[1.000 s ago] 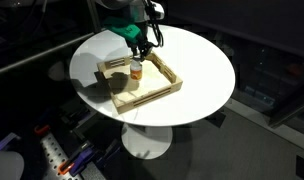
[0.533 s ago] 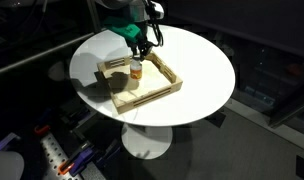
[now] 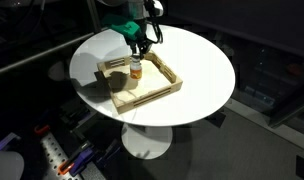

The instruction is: Cover the bottle with the lid

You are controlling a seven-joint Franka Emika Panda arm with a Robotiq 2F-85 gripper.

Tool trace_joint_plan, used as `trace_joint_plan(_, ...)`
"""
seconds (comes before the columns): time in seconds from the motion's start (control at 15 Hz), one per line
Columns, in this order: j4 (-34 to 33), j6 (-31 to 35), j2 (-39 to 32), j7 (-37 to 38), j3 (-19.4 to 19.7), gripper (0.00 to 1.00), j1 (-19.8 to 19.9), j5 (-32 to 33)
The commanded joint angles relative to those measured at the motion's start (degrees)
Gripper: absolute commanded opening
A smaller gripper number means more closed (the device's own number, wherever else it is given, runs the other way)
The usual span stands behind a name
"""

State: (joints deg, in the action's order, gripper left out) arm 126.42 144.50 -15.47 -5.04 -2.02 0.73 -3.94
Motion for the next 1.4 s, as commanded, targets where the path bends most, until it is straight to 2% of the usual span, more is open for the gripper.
trace_joint_plan(0.0,0.3,-2.2,1.8,0.1,0.5,0.16,-0.2,1.4)
trace_joint_plan(1.33,0.6,-1.1,0.8,-0.3,0.4,0.16,-0.5,3.0)
